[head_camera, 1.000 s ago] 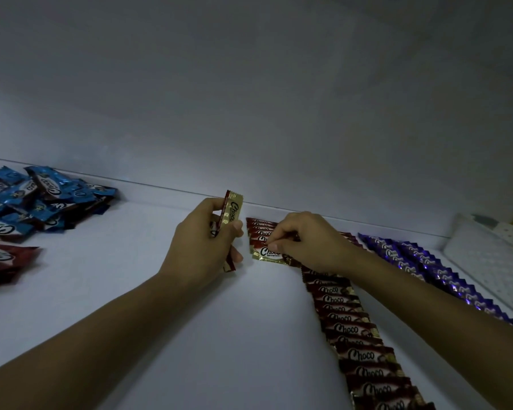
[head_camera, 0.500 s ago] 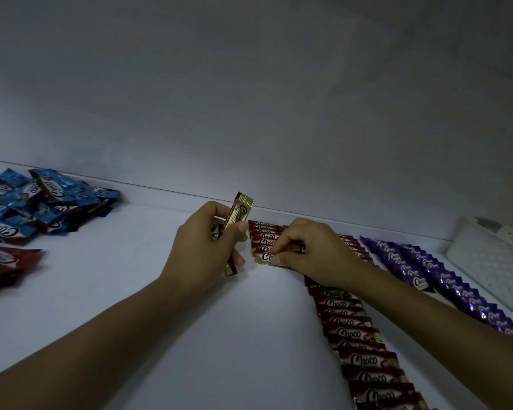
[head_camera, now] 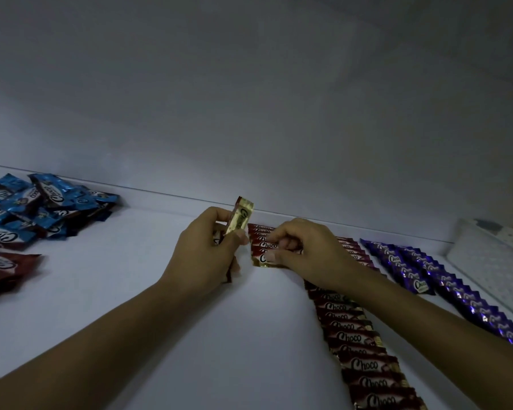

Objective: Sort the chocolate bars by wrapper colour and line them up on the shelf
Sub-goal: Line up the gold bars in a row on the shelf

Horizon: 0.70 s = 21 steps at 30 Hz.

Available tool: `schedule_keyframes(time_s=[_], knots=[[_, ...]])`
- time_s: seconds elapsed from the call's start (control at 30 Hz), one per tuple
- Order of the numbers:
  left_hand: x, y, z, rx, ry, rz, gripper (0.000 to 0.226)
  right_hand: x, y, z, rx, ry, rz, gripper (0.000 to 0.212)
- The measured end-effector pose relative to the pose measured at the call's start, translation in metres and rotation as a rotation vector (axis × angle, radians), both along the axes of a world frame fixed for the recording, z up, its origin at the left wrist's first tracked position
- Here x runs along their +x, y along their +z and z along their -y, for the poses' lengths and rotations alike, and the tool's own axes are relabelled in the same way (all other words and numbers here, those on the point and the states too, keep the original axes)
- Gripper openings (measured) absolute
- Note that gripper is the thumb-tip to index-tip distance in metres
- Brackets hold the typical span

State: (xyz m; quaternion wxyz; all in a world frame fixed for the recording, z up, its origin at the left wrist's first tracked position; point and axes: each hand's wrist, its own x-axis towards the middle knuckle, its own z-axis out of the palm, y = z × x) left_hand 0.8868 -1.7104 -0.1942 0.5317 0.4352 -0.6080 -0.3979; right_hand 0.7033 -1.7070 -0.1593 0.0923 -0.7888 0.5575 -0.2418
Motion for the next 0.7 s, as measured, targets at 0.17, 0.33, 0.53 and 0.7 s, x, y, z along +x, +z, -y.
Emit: schedule_keyframes(time_s=[0.17, 0.33, 0.53, 0.7], knots=[[0.0, 0.002, -0.002, -0.057, -0.156, 0.004, 0.016, 0.015, 0.013, -0.01, 0.244, 0.066, 0.537, 0.012], [-0.001, 0.006, -0.007, -0.061, -0.208, -0.024, 0.028, 0.019, 0.015, -0.019, 0.193, 0.081, 0.646, 0.015], [-0.002, 0.003, -0.001, 0.075, -0.024, -0.118, 0.019, 0.008, 0.025, -0.026, -0.041, 0.081, 0.341, 0.018], [-0.002, 0.002, 0.001, 0.031, 0.058, 0.015, 0.046, 0.002, 0.009, -0.048, 0.056, 0.261, -0.176, 0.005]])
